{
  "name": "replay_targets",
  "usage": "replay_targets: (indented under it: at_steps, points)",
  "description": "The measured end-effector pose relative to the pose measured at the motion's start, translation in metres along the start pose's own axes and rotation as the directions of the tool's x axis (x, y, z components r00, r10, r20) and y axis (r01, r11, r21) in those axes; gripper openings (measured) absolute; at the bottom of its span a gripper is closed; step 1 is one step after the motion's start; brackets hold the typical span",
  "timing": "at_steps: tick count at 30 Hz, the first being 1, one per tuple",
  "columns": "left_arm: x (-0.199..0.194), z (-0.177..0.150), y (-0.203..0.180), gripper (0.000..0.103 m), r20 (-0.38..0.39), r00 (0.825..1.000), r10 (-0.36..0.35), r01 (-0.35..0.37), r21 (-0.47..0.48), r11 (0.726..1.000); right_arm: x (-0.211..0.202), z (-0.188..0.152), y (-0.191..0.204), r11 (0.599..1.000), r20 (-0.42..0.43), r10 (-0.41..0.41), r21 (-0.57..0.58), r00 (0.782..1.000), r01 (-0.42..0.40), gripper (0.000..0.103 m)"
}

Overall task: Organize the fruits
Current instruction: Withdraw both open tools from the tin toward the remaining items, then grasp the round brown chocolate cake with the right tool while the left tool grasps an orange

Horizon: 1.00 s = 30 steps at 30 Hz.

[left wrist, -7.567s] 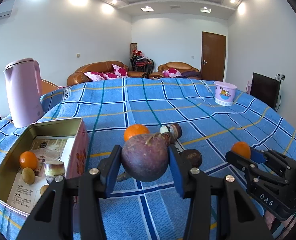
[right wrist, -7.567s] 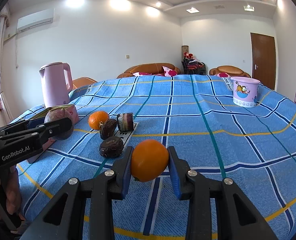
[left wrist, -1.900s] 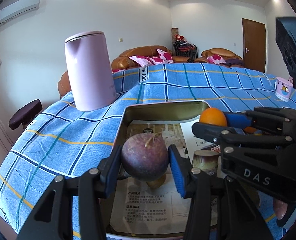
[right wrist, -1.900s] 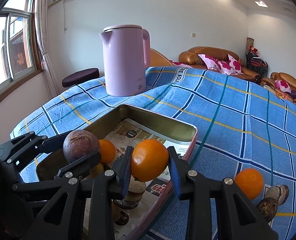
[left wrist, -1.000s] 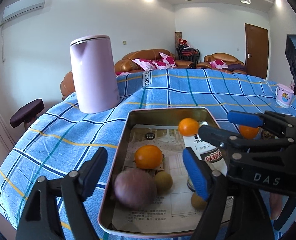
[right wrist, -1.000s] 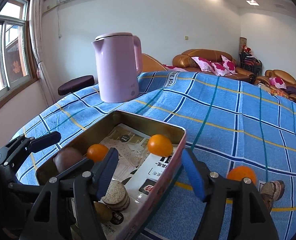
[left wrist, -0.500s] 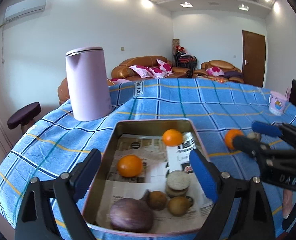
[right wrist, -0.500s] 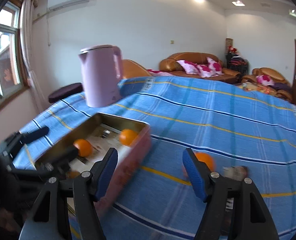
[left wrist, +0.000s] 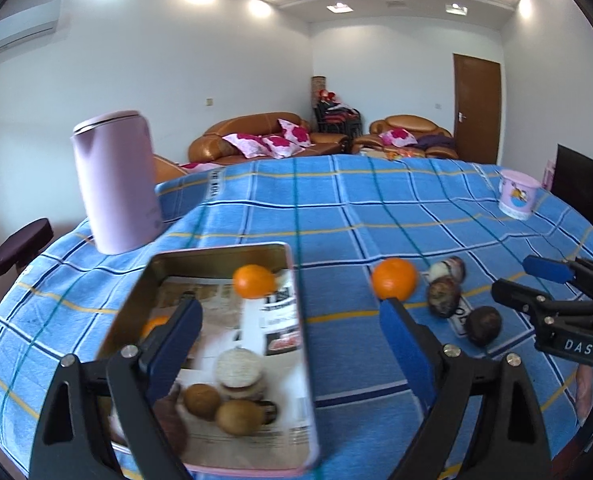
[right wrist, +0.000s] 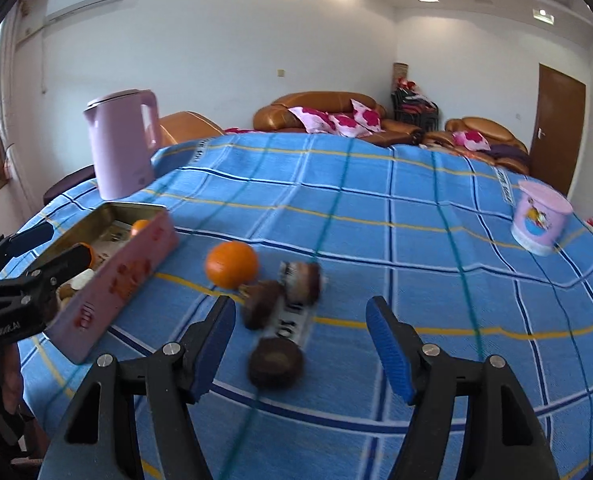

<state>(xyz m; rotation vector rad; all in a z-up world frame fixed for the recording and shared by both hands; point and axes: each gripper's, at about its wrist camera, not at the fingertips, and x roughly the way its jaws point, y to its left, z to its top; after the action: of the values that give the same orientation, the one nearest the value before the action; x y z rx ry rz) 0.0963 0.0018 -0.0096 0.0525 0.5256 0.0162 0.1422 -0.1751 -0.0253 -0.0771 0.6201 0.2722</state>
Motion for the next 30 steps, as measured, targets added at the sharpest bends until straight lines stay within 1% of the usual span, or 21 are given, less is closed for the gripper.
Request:
replay_targets:
  at_steps: [5,8,15,17,18,19,22,24,27,30]
  points:
    - [0.005,0.002,-0.016,0.093,-0.016,1.0,-0.021,0.021,0.017,1.0,0.009,-0.005,-0.002,0.999,-0.057,0.05,0.006,0.997,-0.05,0.069]
    - [0.009,0.003,-0.023,0.093,-0.022,0.999,-0.025,0.026,0.025,0.999,0.015,-0.006,0.003,0.998,-0.084,0.062,-0.005,0.995,-0.062,0.069]
    - [0.014,0.0,-0.022,0.093,-0.04,0.999,-0.029,0.03,0.017,0.999,0.031,-0.013,0.01,0.995,-0.154,0.096,-0.005,0.983,-0.098,0.069]
    - [0.017,0.0,-0.023,0.093,-0.049,0.998,-0.033,0.033,0.012,0.999,0.035,-0.016,0.01,0.994,-0.174,0.105,0.002,0.979,-0.107,0.056]
    - [0.018,0.0,-0.023,0.093,-0.051,0.998,-0.034,0.035,0.012,0.999,0.038,-0.017,0.009,0.993,-0.193,0.114,0.006,0.975,-0.115,0.043]
    - [0.018,0.0,-0.024,0.093,-0.053,0.998,-0.035,0.036,0.013,0.999,0.039,-0.018,0.009,0.993,-0.199,0.12,0.01,0.973,-0.12,0.041]
    - [0.019,0.0,-0.029,0.093,-0.053,0.998,-0.044,0.045,0.018,0.999,0.038,-0.018,0.008,0.991,-0.193,0.131,0.016,0.972,-0.131,0.039]
    - [0.02,0.003,-0.034,0.093,-0.052,0.997,-0.052,0.054,0.022,0.998,0.034,-0.017,0.004,0.991,-0.168,0.132,0.036,0.977,-0.127,0.039]
    - [0.024,0.009,-0.039,0.092,-0.047,0.997,-0.056,0.057,0.015,0.998,0.029,-0.011,-0.006,0.994,-0.129,0.096,0.065,0.987,-0.088,0.038]
    - [0.034,0.015,-0.045,0.092,-0.067,0.996,-0.06,0.06,0.005,0.998,0.026,0.0,-0.017,0.995,-0.102,0.051,0.088,0.993,-0.042,0.038]
